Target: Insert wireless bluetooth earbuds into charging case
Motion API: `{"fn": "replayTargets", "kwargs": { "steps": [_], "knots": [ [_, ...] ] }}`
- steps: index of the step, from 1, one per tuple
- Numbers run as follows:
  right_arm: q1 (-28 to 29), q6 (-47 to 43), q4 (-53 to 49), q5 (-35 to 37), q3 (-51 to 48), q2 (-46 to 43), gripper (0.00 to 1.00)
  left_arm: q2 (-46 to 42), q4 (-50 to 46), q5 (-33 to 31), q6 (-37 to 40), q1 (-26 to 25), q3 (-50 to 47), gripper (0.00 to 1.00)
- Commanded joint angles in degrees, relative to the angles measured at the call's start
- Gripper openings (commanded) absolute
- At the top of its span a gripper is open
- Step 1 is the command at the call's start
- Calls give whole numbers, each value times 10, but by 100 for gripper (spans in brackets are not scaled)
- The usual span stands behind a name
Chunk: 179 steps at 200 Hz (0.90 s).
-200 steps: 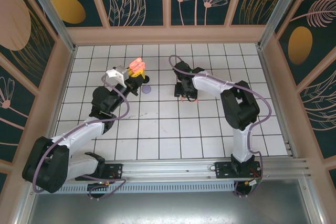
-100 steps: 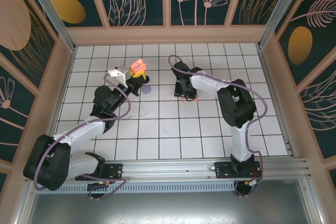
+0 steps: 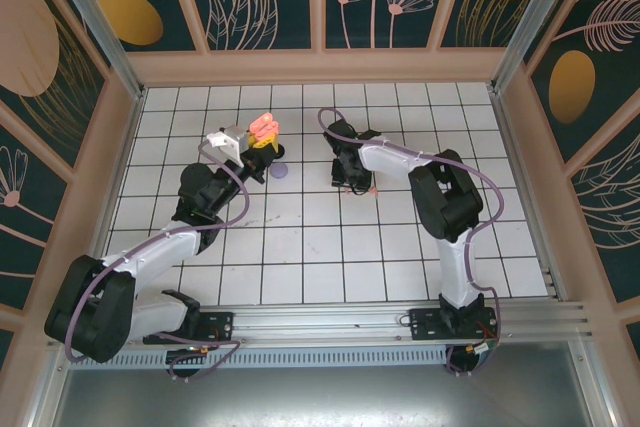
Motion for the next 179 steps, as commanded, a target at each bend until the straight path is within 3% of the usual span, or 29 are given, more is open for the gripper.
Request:
{"fn": "replayTargets", "kwargs": {
  "steps": [1,179],
  "knots": [
    [3,9,0,13,13,16,44,3,9,13,-6,-3,12,0],
    [18,16,8,21,11,25,30,3,8,17,-9,-3,11,0]
  ]
}}
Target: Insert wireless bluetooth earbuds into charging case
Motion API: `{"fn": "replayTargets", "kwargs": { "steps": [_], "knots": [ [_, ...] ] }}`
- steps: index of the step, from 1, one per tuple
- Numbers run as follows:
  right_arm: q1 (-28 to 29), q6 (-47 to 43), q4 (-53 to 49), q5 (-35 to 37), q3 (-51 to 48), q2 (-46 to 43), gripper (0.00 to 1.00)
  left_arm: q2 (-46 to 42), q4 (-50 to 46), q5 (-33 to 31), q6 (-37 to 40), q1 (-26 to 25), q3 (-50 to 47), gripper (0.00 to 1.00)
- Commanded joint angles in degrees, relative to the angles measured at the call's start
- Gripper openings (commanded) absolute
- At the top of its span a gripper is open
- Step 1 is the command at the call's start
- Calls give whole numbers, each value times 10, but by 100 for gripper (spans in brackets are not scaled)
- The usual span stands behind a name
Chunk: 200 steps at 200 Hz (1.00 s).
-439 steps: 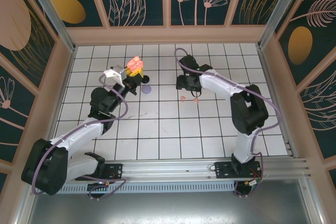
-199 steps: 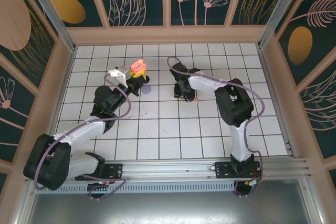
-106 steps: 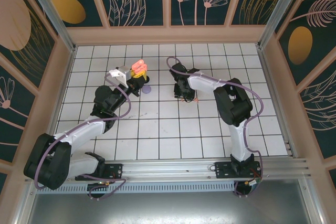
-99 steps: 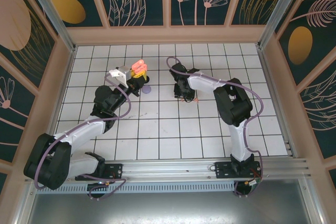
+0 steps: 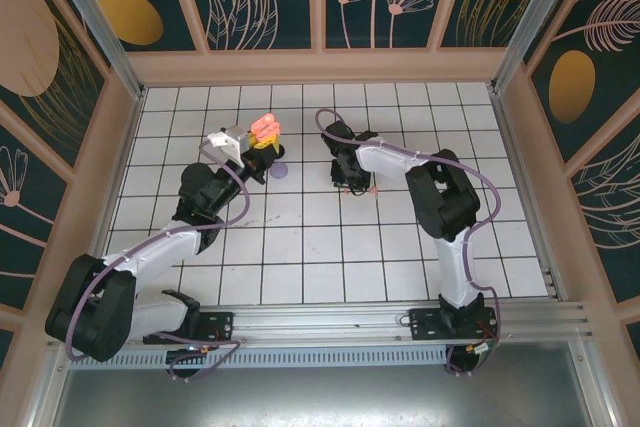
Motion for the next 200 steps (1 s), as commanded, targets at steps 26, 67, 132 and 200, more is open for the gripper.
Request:
{"fn": "replayTargets", "kwargs": {
  "steps": [26,67,132,200],
  "knots": [
    [12,13,9,1,2,11,26,1,7,8,-6,-3,13,0],
    [14,16,18,5,-7,-8,22,2,7,9,-7,-4,13,0],
    [15,15,20,7,-9,-19,33,7,9,15,-12,-5,16,0],
    [20,35,8,10,-21,-24,49,6,8,15,-9,-7,16,0]
  ]
}}
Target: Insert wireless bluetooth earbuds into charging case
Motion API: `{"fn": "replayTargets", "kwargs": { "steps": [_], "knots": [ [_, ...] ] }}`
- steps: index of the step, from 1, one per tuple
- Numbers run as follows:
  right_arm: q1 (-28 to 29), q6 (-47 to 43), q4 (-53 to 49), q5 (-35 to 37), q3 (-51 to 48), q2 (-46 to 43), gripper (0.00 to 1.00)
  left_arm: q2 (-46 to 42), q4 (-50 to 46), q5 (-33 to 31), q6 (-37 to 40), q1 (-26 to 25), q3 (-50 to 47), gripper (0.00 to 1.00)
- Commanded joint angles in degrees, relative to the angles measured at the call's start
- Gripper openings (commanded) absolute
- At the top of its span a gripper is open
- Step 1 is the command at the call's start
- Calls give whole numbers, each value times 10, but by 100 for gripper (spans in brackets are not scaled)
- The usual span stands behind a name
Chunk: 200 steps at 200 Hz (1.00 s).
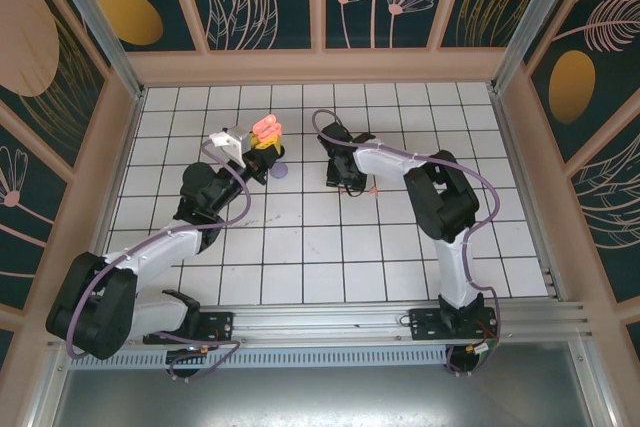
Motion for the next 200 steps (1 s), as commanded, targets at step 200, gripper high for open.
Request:
{"fn": "replayTargets", "kwargs": {
  "steps": [200],
  "knots": [
    [27,43,-21,16,-14,-17,27,4,15,12,-12,-4,12,0]
  ]
}}
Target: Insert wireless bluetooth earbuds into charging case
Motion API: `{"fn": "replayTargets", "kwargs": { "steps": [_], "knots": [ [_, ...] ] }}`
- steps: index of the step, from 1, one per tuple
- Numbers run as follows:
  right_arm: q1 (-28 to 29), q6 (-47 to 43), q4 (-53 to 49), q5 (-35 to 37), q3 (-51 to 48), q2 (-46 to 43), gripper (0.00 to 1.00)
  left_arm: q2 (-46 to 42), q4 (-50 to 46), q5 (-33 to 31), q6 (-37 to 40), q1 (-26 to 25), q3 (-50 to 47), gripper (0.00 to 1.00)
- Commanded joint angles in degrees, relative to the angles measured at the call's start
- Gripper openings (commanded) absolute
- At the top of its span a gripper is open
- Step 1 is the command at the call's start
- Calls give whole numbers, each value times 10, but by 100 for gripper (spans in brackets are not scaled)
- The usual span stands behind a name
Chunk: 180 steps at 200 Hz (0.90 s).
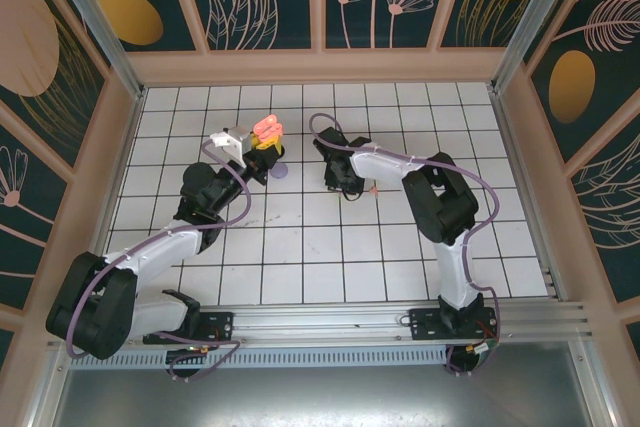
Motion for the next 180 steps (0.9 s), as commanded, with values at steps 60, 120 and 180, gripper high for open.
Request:
{"fn": "replayTargets", "kwargs": {
  "steps": [60,120,180],
  "knots": [
    [7,7,39,14,-44,-65,24,2,11,15,-10,-3,12,0],
    [8,-22,111,38,-112,-156,24,3,6,35,-5,-4,18,0],
    [19,-76,187,56,-148,-285,24,-3,4,58,35,-16,17,0]
  ]
}}
